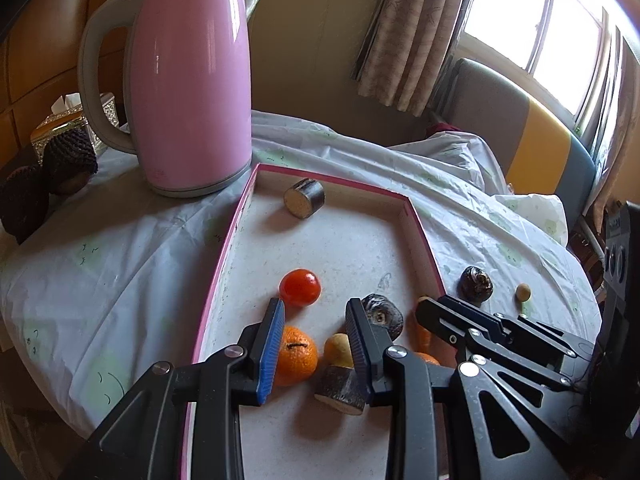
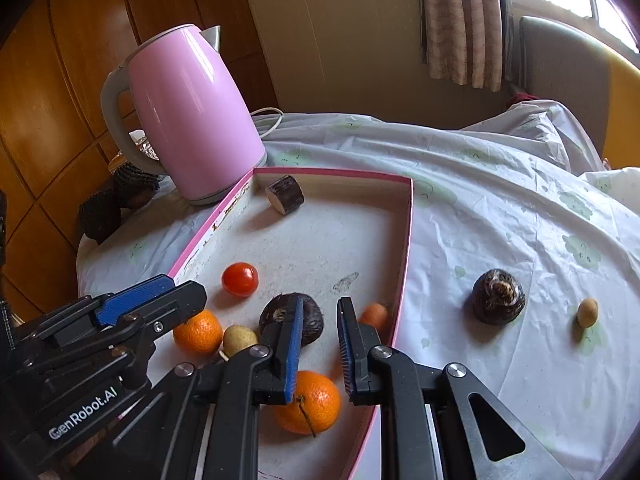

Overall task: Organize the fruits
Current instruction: 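Place the yellow fruit in the tray with the left tool while the right tool places the carrot there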

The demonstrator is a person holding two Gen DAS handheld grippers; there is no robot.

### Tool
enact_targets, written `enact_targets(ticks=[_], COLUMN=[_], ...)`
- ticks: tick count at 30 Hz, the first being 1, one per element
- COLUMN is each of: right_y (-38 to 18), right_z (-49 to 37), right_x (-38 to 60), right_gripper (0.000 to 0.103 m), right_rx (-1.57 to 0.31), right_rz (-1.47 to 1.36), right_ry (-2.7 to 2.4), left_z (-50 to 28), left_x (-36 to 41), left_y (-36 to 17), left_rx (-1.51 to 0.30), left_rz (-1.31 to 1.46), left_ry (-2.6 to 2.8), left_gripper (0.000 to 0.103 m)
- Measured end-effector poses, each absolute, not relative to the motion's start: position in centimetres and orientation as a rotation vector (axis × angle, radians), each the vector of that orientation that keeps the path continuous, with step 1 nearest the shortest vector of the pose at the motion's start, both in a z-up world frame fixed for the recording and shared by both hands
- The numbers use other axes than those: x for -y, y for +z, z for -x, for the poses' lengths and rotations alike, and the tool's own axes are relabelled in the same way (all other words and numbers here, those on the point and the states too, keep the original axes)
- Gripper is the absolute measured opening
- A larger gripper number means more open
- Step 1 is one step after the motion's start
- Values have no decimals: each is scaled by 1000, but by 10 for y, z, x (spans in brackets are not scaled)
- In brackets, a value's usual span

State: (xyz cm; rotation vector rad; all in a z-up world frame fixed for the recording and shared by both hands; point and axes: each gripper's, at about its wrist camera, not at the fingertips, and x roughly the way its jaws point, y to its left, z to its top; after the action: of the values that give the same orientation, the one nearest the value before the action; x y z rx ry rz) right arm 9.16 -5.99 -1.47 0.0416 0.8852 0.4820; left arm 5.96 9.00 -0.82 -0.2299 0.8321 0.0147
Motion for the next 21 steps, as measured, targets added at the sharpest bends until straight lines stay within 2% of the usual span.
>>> enact_targets(ticks=[21], right_y=[-16], right_z=[-66], right_x=[97], right_gripper=[18], right_rx=[-892], right_rz=[-149], right_ry=[407], left_z=[-41], left_x=[-71], left_y=[-6], left_rx=[-834], left_rz=[172], left_ry=[2], left_gripper=[32])
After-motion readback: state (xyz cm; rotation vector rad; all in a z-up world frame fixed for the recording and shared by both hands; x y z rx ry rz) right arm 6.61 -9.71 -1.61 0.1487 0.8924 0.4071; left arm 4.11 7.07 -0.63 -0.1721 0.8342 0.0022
